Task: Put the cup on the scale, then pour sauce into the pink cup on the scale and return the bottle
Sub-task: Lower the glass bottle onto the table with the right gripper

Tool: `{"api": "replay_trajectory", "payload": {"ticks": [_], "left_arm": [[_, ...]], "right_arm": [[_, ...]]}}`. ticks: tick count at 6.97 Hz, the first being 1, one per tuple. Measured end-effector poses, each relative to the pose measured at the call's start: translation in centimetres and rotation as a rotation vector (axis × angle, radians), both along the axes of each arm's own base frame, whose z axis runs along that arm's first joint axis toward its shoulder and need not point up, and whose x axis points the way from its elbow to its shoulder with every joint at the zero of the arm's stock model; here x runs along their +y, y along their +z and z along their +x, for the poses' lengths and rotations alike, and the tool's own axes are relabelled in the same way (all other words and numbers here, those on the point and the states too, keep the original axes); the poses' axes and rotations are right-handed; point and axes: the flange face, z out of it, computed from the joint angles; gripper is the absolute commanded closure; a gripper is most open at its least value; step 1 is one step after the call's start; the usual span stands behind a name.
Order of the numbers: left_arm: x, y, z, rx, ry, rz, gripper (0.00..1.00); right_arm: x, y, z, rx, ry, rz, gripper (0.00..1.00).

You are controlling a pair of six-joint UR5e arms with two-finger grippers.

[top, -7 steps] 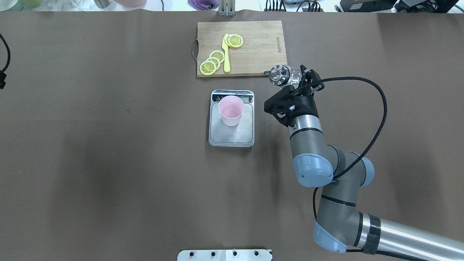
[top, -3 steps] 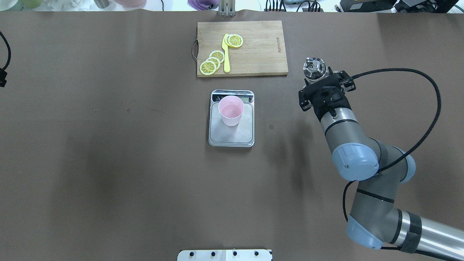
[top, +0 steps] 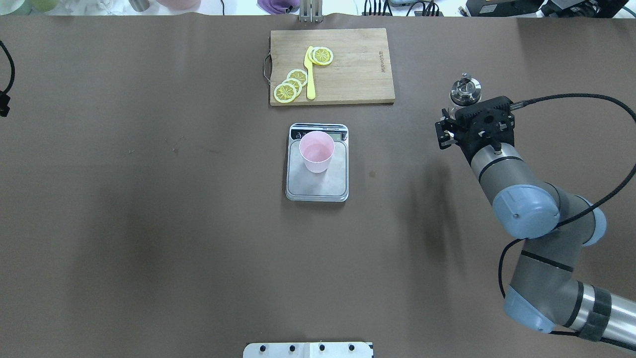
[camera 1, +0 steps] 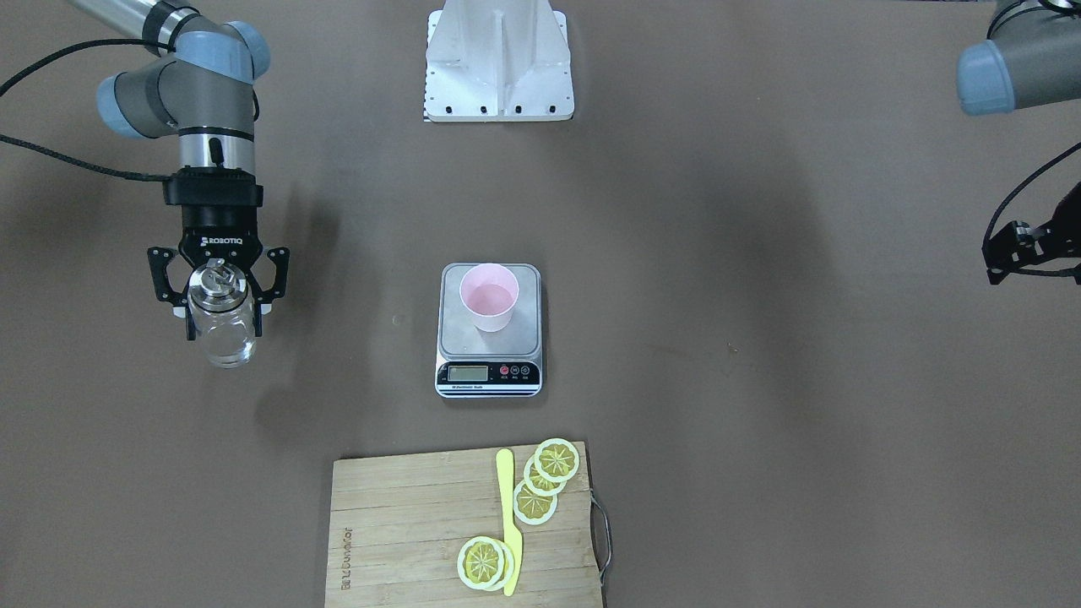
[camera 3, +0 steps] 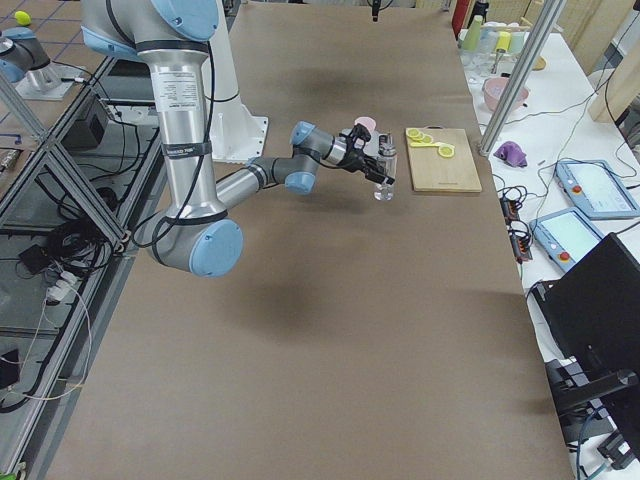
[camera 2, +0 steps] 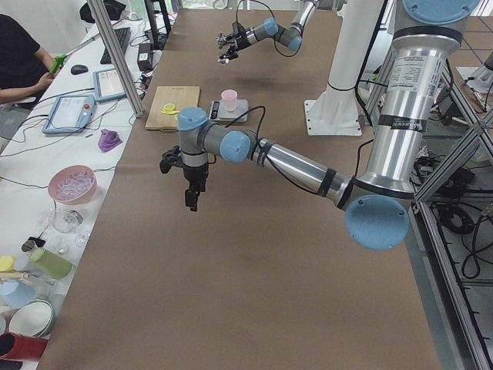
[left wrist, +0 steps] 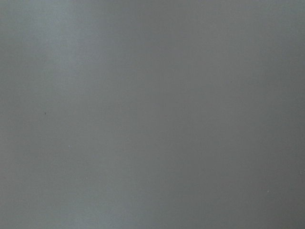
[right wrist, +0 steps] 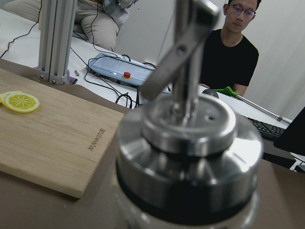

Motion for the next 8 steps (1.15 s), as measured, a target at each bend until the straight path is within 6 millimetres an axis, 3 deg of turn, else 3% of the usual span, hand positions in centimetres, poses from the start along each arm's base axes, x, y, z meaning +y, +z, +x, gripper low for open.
{"api": "replay_trajectory", "payload": {"ticks": [1, 3, 8], "left_arm": [[0.0, 0.0, 0.0, 0.000, 0.000, 0.001, 0.01], [0.0, -0.1, 0.0, -0.001, 0.000, 0.002, 0.01], [0.1, -0.2, 0.0, 0.001, -0.001, 0.005, 0.01]], "right_arm": [[0.3, 1.8, 1.3, -0.053, -0.003, -0.009, 0.87], [0.3, 3.3, 2.0, -0.124, 0.000, -0.041, 0.87], [0.1, 7.1, 1.1, -0.122, -0.026, -0.121, 0.84]]}}
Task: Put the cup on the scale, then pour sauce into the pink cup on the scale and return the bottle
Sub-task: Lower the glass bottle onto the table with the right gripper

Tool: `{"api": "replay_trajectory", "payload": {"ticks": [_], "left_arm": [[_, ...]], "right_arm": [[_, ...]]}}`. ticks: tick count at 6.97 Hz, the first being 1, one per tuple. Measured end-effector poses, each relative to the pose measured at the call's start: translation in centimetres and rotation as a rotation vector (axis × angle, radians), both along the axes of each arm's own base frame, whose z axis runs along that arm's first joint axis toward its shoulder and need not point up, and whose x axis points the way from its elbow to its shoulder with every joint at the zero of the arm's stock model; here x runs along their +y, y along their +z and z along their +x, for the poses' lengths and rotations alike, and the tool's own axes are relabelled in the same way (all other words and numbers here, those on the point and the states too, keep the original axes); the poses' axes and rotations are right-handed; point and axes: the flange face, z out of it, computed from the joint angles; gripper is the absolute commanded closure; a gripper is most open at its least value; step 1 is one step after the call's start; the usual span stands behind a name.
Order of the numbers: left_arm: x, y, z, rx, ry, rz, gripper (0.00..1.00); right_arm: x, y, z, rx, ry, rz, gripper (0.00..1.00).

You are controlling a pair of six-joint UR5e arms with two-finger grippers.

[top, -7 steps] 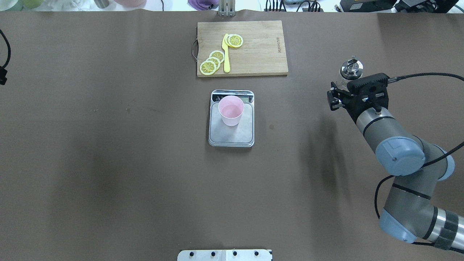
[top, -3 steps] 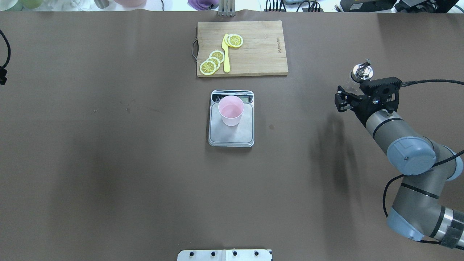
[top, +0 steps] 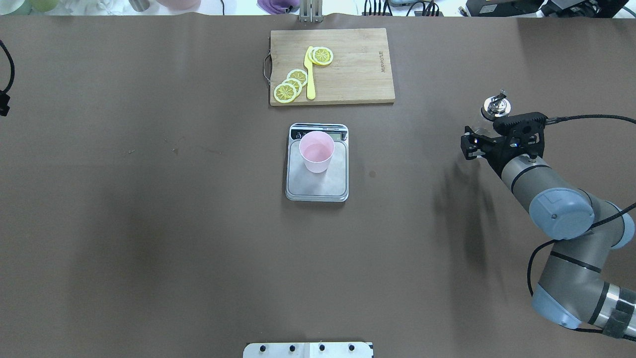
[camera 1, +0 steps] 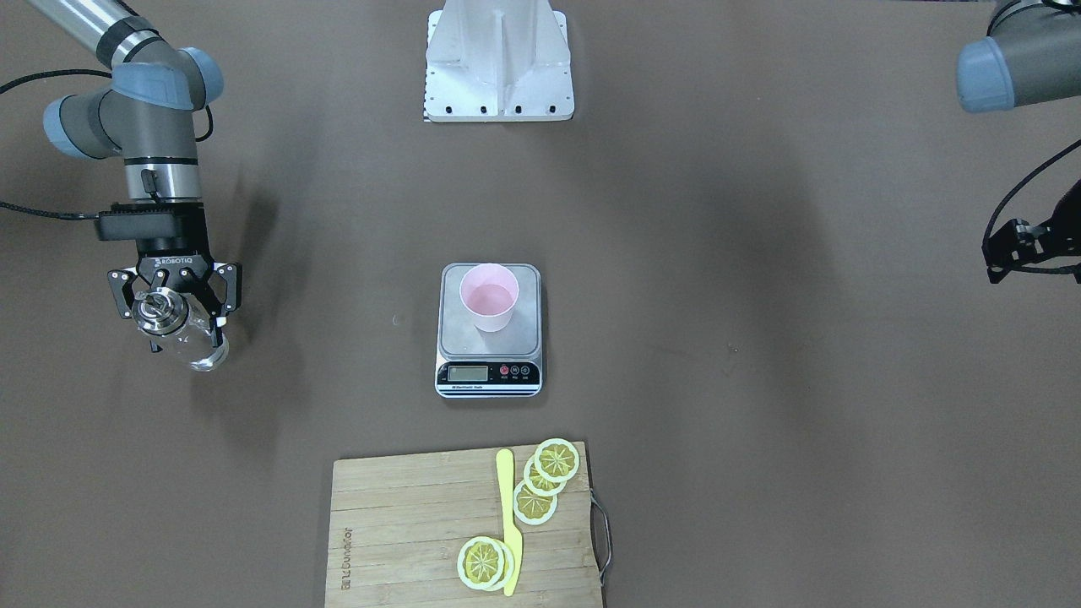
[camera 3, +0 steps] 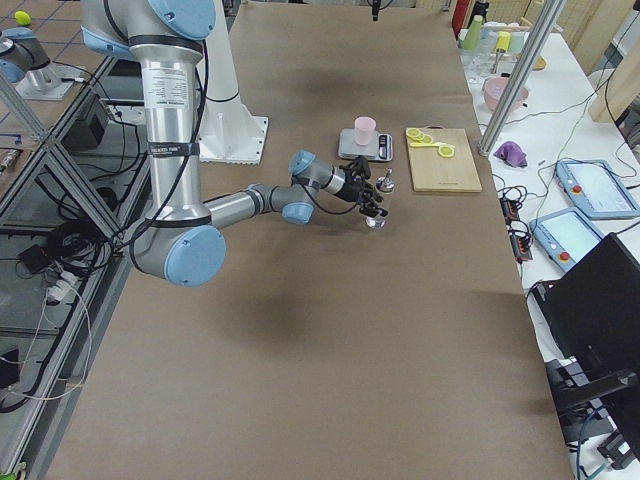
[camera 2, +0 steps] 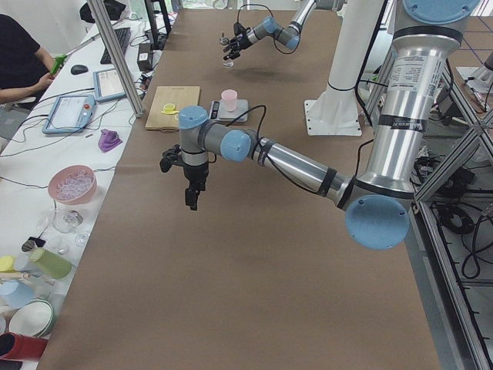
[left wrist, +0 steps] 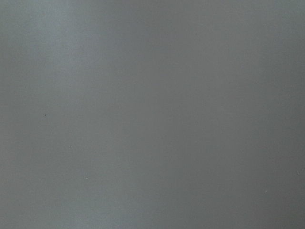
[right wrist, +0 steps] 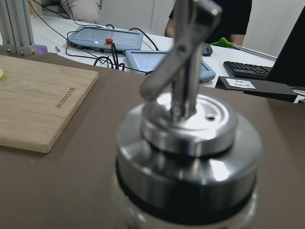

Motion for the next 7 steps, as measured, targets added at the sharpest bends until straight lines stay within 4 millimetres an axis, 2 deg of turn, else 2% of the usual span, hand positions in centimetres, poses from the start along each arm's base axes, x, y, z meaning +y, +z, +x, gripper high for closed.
{"api": "replay_trajectory", "payload": {"ticks": [5, 7], "left_arm": [[0.0, 0.2, 0.1, -0.002, 0.002, -0.004, 0.01], [-0.1, 0.2, 0.1, -0.002, 0.002, -0.005, 0.01]], "right_arm": [[-0.5, 0.5, 0.0, -0.058, -0.015, -0.054, 0.84], [-0.7, 2.1, -0.2, -0.069, -0.011, -0.054, 0.84]]}}
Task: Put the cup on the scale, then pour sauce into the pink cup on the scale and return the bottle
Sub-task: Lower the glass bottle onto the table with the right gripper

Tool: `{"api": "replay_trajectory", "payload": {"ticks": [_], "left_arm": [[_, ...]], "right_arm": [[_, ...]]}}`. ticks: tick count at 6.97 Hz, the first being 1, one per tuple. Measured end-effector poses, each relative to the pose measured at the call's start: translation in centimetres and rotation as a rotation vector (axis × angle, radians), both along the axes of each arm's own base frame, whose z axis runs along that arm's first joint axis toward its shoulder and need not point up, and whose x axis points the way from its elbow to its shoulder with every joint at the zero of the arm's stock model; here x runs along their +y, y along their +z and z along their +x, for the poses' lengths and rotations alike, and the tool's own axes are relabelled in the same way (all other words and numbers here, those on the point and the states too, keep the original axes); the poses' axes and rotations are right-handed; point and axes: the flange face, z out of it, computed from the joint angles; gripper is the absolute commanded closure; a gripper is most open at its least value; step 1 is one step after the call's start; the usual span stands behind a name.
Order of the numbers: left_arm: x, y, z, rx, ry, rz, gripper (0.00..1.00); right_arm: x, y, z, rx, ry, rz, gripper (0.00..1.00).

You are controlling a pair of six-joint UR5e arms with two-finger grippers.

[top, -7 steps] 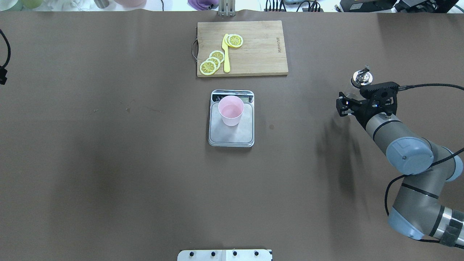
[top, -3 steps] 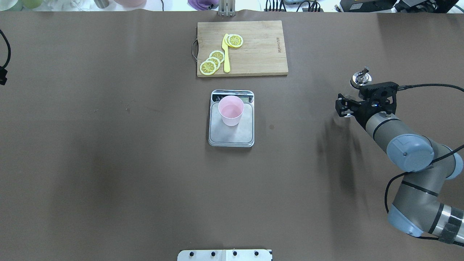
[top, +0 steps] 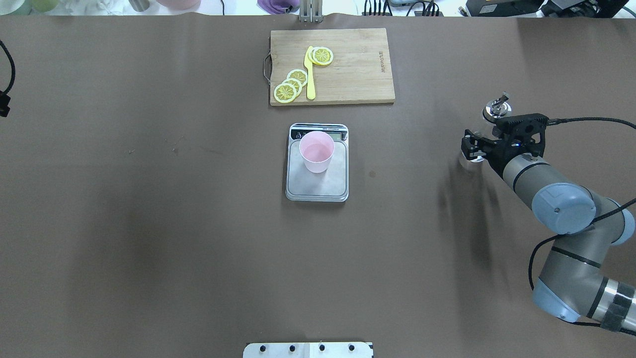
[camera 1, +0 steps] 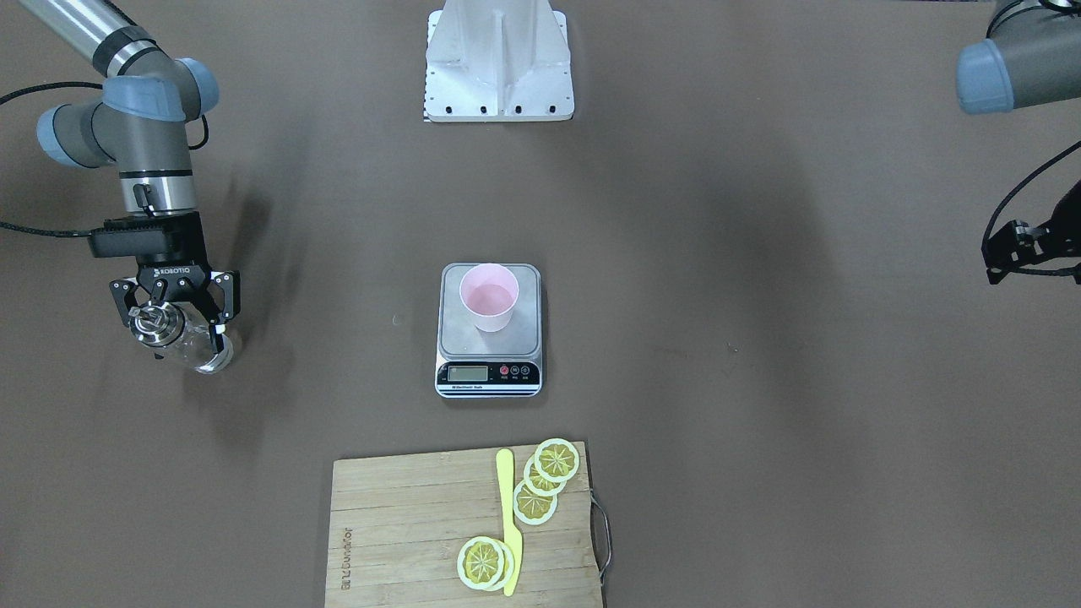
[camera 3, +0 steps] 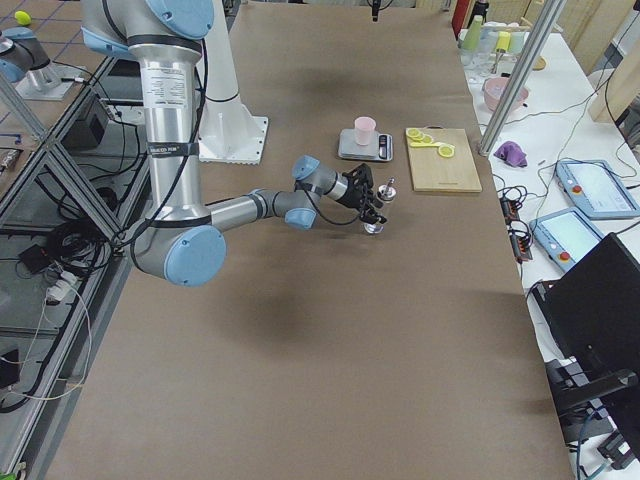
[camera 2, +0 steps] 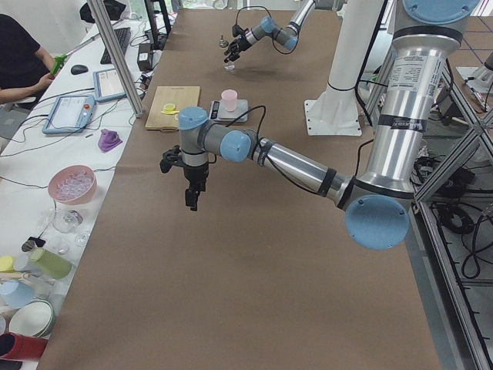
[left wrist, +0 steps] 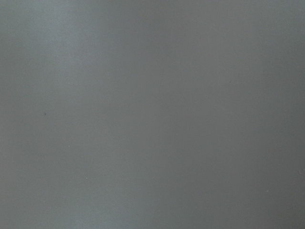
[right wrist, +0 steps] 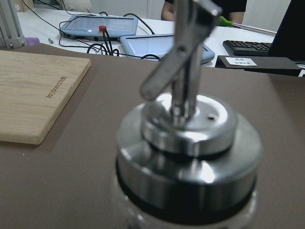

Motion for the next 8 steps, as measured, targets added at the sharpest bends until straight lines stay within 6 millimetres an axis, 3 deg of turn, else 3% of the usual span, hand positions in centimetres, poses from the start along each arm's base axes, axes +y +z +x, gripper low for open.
{"api": "replay_trajectory", "payload": {"ticks": [1, 2, 3, 8], "left_arm": [[-0.01, -0.03, 0.01, 0.000, 0.000, 0.001, 0.01], [-0.01, -0.05, 0.01, 0.000, 0.000, 0.001, 0.01], [-0.01, -0.04, 0.01, 0.000, 0.000, 0.000, 0.01], [-0.04, 0.22, 0.08, -0.002, 0.001, -0.006, 0.01]], "right_arm": [[-0.07, 0.65, -0.08, -0.004, 0.001, 0.006, 0.83], [-0.13, 0.94, -0.14, -0.006, 0.001, 0.010, 0.32], [-0.15, 1.02, -0.13, -0.005, -0.001, 0.012, 0.02], [-0.09, 0.75, 0.06, 0.031, -0.028, 0.038, 0.00]]}}
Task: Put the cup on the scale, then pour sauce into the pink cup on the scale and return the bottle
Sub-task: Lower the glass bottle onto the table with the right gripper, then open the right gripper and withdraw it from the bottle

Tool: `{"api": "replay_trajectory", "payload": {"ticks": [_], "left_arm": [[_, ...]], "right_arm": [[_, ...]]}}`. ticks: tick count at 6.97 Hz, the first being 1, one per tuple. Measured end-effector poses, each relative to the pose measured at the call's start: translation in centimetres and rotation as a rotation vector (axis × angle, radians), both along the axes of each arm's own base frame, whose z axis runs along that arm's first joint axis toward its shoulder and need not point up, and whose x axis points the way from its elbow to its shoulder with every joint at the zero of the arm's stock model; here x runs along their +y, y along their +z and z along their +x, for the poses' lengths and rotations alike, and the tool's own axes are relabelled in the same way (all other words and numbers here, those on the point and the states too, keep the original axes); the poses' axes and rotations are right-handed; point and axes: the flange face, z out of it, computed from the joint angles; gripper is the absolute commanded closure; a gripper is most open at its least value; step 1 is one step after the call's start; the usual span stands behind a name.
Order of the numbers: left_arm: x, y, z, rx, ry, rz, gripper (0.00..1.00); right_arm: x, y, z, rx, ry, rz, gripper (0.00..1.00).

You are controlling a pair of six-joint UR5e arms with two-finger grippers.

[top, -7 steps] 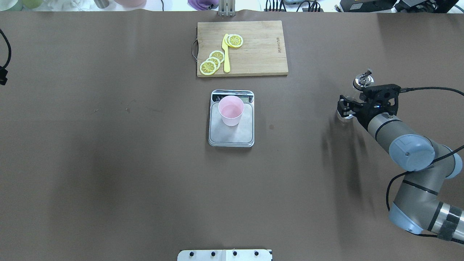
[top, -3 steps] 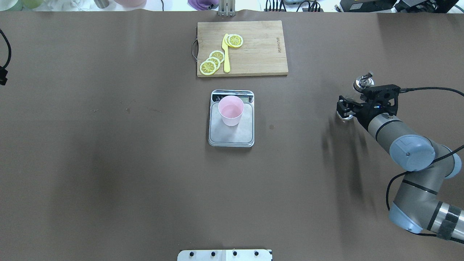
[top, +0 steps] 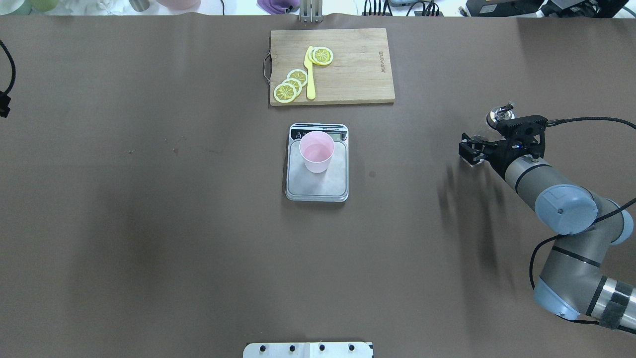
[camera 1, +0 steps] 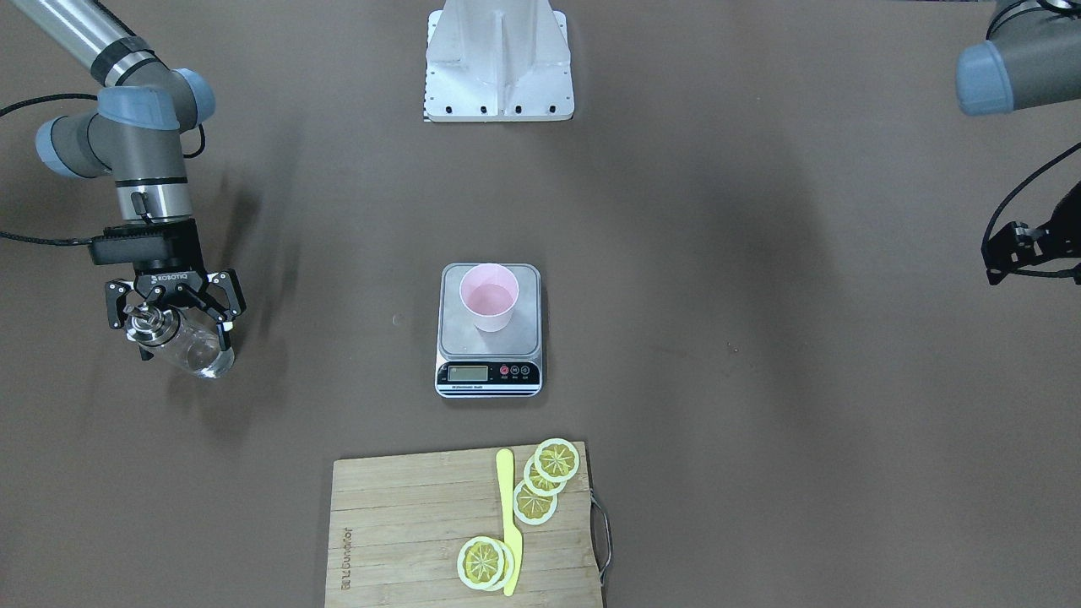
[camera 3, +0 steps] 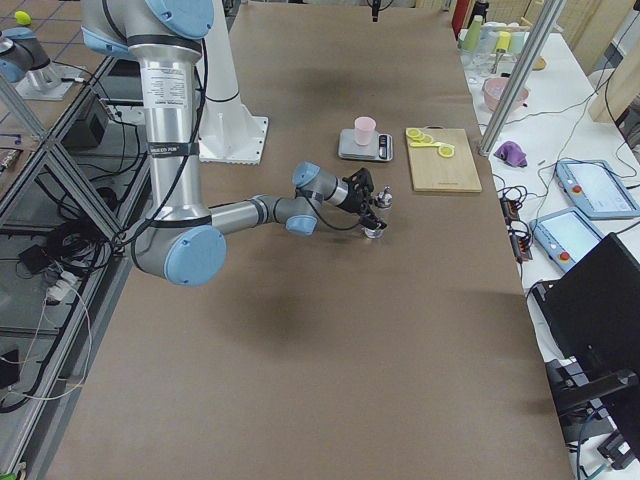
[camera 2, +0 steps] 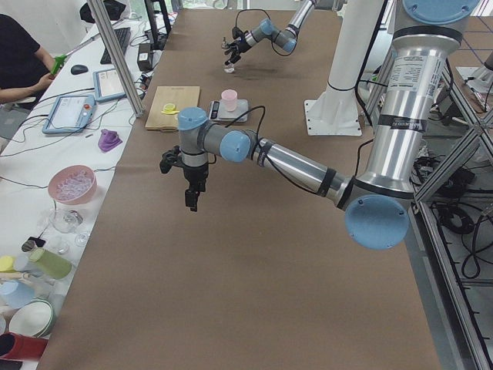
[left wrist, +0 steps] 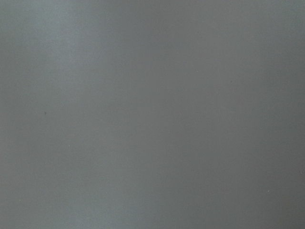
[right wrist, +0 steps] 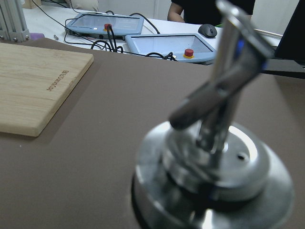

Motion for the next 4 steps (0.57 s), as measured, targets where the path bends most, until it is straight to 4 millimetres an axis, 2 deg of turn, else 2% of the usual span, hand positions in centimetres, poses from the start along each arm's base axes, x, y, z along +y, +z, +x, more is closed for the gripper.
{"api": "replay_trajectory", "payload": {"ticks": [2, 4], "left_arm": [[0.0, 0.0, 0.0, 0.001, 0.001, 0.001, 0.01], [0.0, 0.0, 0.1, 0.001, 0.002, -0.001, 0.01]], "right_arm": [[0.6, 0.1, 0.9, -0.003, 0.006, -0.002, 0.00], [3.0, -0.7, 3.6, -0.043, 0.007, -0.012, 0.00]]}}
